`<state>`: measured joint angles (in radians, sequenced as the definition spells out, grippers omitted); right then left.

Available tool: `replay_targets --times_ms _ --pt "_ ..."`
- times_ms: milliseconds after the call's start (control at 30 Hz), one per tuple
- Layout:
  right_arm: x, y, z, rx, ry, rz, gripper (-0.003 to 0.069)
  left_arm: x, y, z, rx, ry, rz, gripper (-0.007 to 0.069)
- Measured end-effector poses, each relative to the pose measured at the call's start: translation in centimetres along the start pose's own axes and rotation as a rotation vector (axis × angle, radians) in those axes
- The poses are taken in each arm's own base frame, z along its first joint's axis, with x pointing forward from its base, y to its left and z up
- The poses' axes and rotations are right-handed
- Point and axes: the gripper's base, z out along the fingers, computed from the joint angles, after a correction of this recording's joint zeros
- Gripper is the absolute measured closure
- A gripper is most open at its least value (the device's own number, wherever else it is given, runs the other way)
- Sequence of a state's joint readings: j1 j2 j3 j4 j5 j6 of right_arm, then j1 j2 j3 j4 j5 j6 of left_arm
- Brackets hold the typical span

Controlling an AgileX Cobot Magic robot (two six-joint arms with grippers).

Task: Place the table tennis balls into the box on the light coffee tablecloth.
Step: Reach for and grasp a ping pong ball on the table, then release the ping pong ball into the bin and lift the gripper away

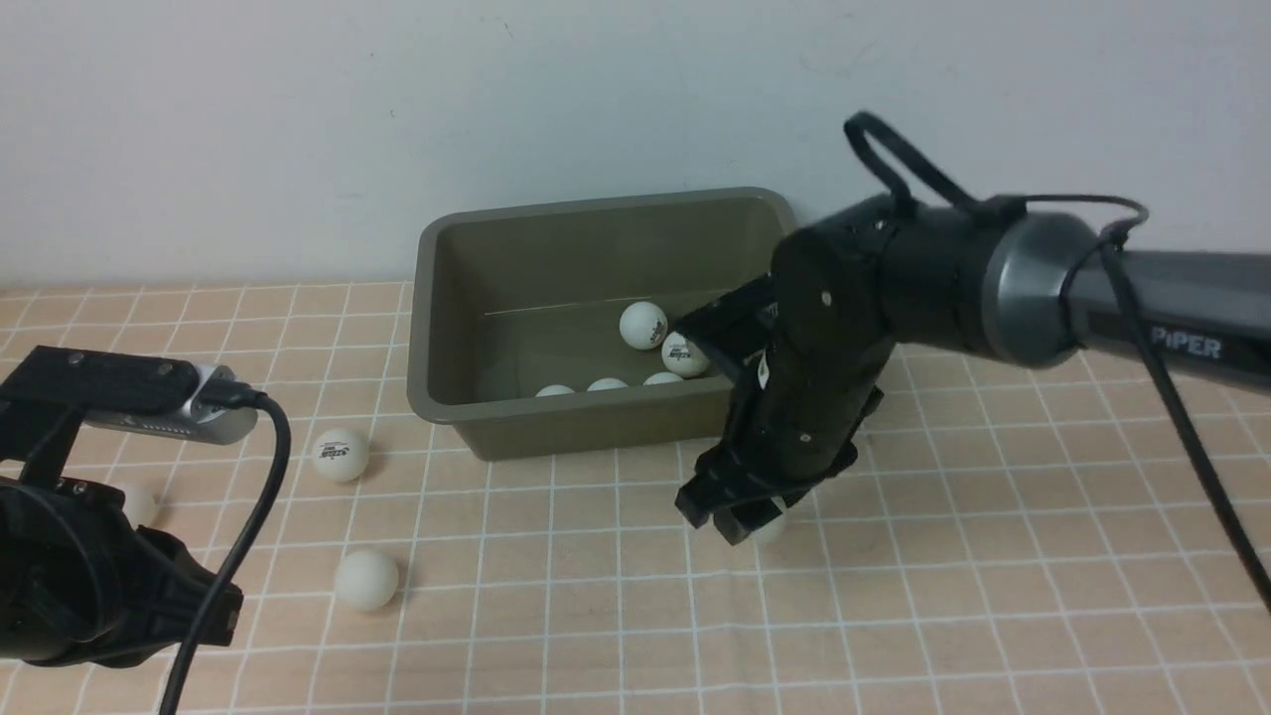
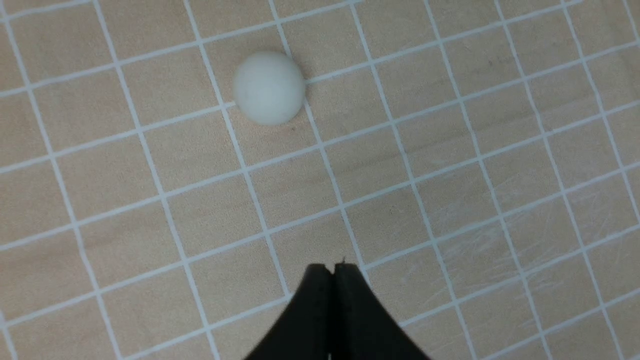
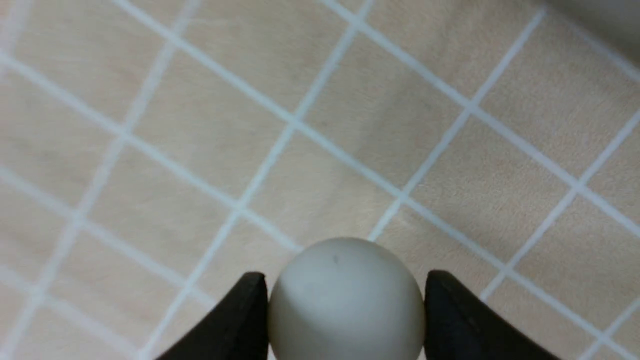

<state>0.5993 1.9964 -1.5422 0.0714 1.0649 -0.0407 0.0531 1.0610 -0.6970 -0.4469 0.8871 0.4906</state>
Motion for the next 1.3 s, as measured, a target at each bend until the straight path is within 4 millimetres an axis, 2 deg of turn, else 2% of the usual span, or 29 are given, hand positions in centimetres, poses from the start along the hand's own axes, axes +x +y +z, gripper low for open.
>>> replay_targets --times_ms 167,233,300,400,600,633,667,733,867,1133,1300 --pt "-2.2 0.6 -5.8 -0.036 -0.100 -0.037 0.0294 0.0 0.0 0.0 0.000 0.000 0.000 0.0692" --pt "-3.1 0.6 -7.5 -0.034 -0.166 -0.048 0.0294 0.0 0.0 0.0 0.000 0.000 0.000 0.0692" --pt "-4.0 0.6 -8.8 -0.017 -0.241 -0.058 0.0294 0.0 0.0 0.0 0.000 0.000 0.000 0.0692" --pt "-5.2 0.3 -9.3 0.015 -0.344 -0.076 0.0294 0.0 0.0 0.0 0.000 0.000 0.000 0.0692" --pt "-7.0 -0.2 -6.6 0.071 -0.435 -0.129 0.0294 0.0 0.0 0.0 0.000 0.000 0.000 0.0692" --pt "-7.5 -0.3 -5.4 0.083 -0.448 -0.147 0.0294 0.0 0.0 0.0 0.000 0.000 0.000 0.0692" --pt "-7.6 -0.3 -5.1 0.086 -0.454 -0.150 0.0294 0.0 0.0 0.0 0.000 0.000 0.000 0.0692" --pt "-8.1 -0.5 -3.3 0.105 -0.458 -0.170 0.0294 0.0 0.0 0.0 0.000 0.000 0.000 0.0692" --pt "-8.6 -0.7 -1.3 0.126 -0.468 -0.189 0.0294 0.0 0.0 0.0 0.000 0.000 0.000 0.0692" --pt "-8.9 -0.8 -0.9 0.126 -0.484 -0.172 0.0294 0.0 0.0 0.0 0.001 0.002 0.000 0.0692" --pt "-8.9 -0.8 -1.0 0.125 -0.486 -0.169 0.0237 0.1 0.0 0.0 0.003 0.006 0.000 0.0692"
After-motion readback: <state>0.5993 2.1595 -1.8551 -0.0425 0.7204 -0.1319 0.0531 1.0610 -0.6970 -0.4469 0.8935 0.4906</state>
